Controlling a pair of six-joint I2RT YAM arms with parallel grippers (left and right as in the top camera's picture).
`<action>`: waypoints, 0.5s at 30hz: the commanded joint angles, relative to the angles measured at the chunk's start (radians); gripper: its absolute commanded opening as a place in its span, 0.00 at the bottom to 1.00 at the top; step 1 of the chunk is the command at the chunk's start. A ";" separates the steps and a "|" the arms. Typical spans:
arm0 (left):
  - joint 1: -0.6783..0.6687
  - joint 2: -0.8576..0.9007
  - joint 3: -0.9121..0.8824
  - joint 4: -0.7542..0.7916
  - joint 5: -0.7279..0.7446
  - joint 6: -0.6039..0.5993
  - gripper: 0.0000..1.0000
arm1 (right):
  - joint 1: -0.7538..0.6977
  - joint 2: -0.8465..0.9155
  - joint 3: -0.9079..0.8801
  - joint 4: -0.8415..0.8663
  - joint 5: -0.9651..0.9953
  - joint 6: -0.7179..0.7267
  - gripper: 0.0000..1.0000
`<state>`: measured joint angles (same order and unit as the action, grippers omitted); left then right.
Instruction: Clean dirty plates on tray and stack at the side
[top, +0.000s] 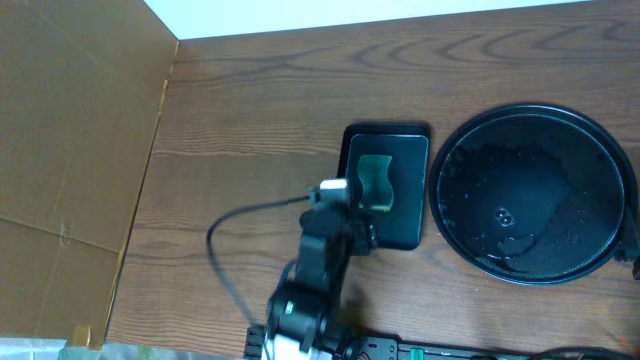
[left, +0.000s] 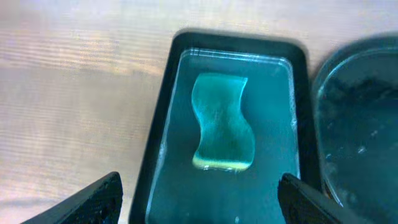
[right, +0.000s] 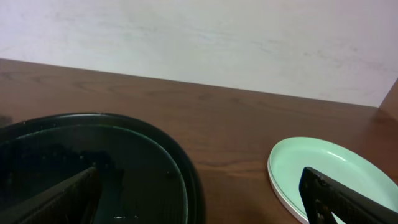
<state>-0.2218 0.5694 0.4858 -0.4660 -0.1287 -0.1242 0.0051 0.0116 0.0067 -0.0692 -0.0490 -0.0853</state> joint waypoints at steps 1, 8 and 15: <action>0.043 -0.153 -0.071 0.032 0.058 0.065 0.80 | 0.008 -0.007 -0.002 -0.004 0.004 -0.013 0.99; 0.132 -0.407 -0.190 0.085 0.058 0.066 0.80 | 0.008 -0.007 -0.002 -0.004 0.004 -0.013 0.99; 0.205 -0.567 -0.298 0.118 0.071 0.068 0.80 | 0.008 -0.007 -0.002 -0.004 0.004 -0.013 0.99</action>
<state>-0.0429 0.0395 0.2214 -0.3695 -0.0765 -0.0731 0.0051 0.0116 0.0071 -0.0689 -0.0486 -0.0853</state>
